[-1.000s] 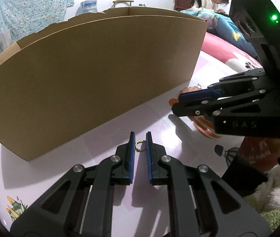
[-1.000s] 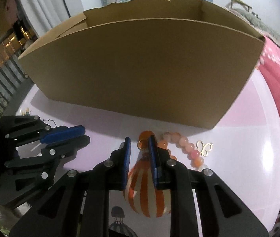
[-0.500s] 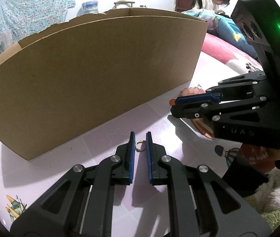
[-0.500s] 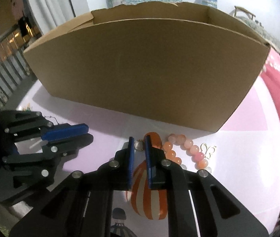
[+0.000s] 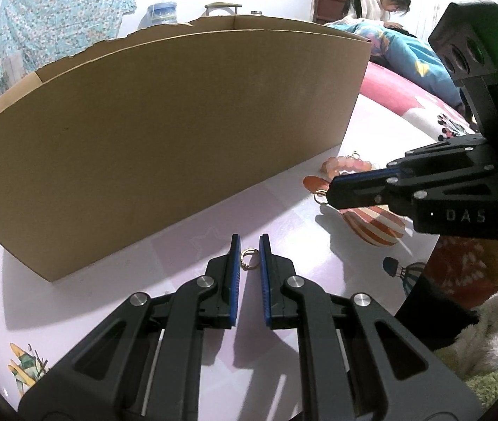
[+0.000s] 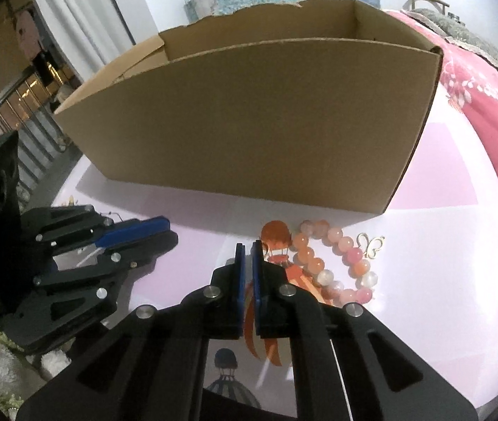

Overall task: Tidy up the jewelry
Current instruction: 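Lift the gold ring off the table with the left gripper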

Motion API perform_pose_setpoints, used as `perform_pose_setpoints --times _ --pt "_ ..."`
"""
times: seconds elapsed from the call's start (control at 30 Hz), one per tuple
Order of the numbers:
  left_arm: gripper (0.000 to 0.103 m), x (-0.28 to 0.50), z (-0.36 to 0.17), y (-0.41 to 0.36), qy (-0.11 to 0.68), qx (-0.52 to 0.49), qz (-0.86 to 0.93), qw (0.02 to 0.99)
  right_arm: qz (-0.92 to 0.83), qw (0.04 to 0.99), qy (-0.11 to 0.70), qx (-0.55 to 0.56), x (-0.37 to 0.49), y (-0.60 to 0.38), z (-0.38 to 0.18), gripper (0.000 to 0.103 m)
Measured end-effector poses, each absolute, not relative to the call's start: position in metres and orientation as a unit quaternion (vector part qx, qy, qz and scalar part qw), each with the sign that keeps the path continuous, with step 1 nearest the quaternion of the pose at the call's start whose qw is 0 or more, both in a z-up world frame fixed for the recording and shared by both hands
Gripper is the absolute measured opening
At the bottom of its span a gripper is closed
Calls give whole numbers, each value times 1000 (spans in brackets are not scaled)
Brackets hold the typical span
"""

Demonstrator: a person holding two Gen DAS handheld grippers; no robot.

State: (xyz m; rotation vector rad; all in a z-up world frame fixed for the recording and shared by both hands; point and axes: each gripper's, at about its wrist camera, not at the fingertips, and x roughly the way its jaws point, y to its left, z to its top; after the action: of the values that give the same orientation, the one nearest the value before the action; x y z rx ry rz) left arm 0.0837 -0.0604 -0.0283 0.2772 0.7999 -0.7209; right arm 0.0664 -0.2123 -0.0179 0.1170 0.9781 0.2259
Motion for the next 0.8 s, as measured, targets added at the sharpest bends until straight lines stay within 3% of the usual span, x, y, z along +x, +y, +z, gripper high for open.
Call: perform_pose_setpoints --times 0.3,0.43,0.8 --pt "10 83 -29 -61 379 132 -342 850 90 875 475 21 78 -197 -24 14" --pt "10 83 -29 -62 380 130 -342 850 84 876 475 6 78 -192 -21 22" --pt "10 82 -29 -62 378 128 -343 850 73 878 473 -25 82 -182 -24 18"
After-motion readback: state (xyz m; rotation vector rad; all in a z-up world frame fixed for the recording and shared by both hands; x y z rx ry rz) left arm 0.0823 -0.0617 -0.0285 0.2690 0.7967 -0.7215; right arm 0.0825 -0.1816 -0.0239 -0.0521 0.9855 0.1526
